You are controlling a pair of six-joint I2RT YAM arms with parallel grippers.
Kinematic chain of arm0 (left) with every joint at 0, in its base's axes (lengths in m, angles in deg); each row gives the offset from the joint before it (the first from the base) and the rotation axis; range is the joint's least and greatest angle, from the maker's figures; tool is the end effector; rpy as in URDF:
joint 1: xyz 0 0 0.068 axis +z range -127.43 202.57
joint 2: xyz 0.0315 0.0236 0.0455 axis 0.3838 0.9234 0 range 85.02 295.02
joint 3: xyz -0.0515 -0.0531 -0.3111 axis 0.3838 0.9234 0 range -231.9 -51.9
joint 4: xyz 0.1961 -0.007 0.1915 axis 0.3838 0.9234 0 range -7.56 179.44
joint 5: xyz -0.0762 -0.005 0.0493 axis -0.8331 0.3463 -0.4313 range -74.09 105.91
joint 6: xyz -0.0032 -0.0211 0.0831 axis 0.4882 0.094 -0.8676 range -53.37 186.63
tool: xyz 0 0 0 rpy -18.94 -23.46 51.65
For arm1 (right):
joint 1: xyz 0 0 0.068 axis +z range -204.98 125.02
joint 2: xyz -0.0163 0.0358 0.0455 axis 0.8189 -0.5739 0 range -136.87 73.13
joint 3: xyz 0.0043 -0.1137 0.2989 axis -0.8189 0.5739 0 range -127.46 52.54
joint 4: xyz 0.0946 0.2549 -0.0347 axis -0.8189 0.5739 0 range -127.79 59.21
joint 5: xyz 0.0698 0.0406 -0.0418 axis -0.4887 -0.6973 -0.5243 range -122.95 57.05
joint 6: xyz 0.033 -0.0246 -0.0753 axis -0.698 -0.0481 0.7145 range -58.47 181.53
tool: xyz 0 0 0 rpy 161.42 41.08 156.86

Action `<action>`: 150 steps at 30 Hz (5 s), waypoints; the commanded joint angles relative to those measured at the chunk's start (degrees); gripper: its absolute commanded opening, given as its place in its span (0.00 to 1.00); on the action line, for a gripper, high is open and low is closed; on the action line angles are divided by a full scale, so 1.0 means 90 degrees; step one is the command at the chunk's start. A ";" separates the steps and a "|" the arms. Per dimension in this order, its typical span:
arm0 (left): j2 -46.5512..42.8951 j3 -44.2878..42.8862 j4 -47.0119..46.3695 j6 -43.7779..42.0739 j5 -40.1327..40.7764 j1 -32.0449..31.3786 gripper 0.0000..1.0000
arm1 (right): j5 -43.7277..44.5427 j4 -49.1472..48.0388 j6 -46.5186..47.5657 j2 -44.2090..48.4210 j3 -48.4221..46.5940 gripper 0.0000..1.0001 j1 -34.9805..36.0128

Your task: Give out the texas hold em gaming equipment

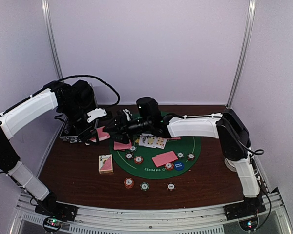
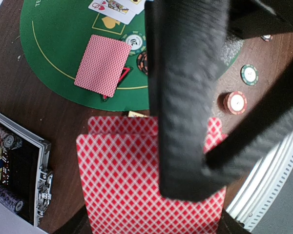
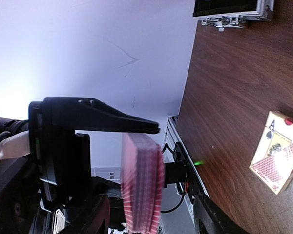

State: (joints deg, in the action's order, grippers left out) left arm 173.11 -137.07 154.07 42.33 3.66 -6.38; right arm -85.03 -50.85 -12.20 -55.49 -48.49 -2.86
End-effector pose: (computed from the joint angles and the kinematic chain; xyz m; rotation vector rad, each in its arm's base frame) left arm 0.2638 -0.1642 0.3298 1.3207 2.5419 -0.3229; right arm 0.3142 0.5011 0.2608 0.3958 -2.2667 -1.9620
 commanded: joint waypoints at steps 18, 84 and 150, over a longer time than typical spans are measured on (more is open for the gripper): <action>-0.0264 0.0023 -0.0113 -0.0063 -0.0034 0.0023 0.00 | -0.0060 0.0643 0.0432 -0.0196 -0.0400 0.49 -0.0145; -0.0194 -0.0077 -0.0100 -0.0005 -0.0184 0.0023 0.00 | -0.0474 -0.1564 -0.1053 0.0795 0.0895 0.48 -0.0137; -0.0416 0.0192 -0.0116 -0.0240 -0.0321 0.0023 0.00 | -0.0600 -0.0716 -0.0555 0.0716 0.0584 0.38 -0.0206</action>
State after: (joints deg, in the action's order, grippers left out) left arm 171.01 -135.56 154.07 41.00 0.73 -6.36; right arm -89.62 -57.12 -18.06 -52.56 -43.42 -4.61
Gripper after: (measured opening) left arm 0.665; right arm 0.389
